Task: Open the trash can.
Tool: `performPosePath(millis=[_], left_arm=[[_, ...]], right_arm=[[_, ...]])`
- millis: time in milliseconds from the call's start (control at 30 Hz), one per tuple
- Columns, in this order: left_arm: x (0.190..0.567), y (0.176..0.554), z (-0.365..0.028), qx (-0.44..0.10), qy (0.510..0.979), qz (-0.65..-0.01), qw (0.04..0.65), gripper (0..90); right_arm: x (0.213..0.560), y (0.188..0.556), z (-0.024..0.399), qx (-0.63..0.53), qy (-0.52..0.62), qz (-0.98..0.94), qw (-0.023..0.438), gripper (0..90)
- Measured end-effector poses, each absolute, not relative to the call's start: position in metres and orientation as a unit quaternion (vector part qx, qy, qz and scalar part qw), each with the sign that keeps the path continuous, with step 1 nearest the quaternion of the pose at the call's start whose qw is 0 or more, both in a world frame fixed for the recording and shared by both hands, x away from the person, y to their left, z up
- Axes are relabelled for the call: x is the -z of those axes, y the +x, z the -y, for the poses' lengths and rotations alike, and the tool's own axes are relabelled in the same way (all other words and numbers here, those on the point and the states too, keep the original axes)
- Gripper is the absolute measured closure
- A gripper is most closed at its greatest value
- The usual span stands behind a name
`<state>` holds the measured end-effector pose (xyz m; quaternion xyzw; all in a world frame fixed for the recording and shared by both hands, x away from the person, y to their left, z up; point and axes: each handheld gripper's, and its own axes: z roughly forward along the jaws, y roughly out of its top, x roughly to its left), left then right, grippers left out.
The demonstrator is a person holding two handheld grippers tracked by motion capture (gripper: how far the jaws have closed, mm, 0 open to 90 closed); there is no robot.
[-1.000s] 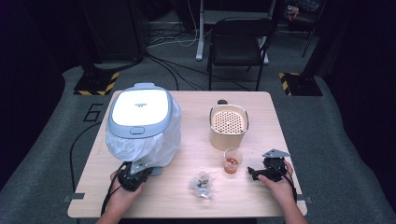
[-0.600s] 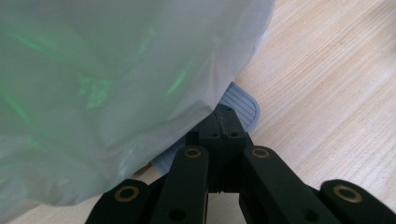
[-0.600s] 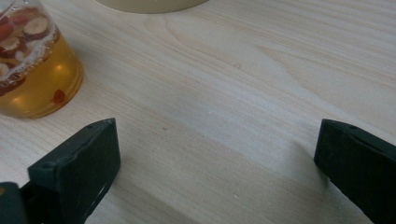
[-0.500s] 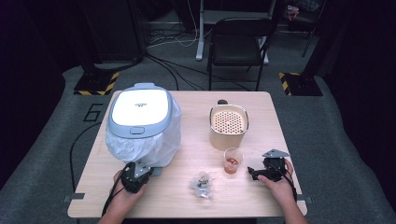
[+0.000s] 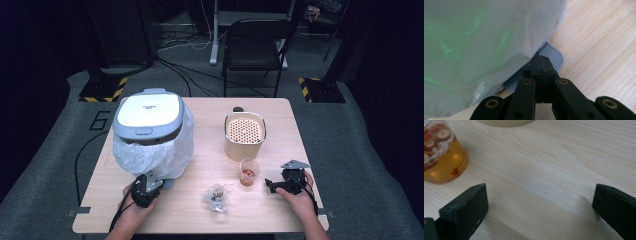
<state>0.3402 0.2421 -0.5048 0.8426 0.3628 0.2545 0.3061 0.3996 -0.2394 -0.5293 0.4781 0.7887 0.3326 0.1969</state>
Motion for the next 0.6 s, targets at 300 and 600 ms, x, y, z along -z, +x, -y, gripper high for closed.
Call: performPosePath(millis=[300,600], left_arm=[[0.5102,0.3435,-0.2398,-0.241,0.847,-0.369,0.298,90.0],[0.5089,0.3462,-0.2439,-0.239,0.851,-0.361,0.298,90.0]], right_arm=[[0.5292,0.3995,0.2393,-0.334,0.478,-0.788,0.198,0.0],[0.5292,0.3989,0.239,-0.333,0.479,-0.787,0.199,0.2]])
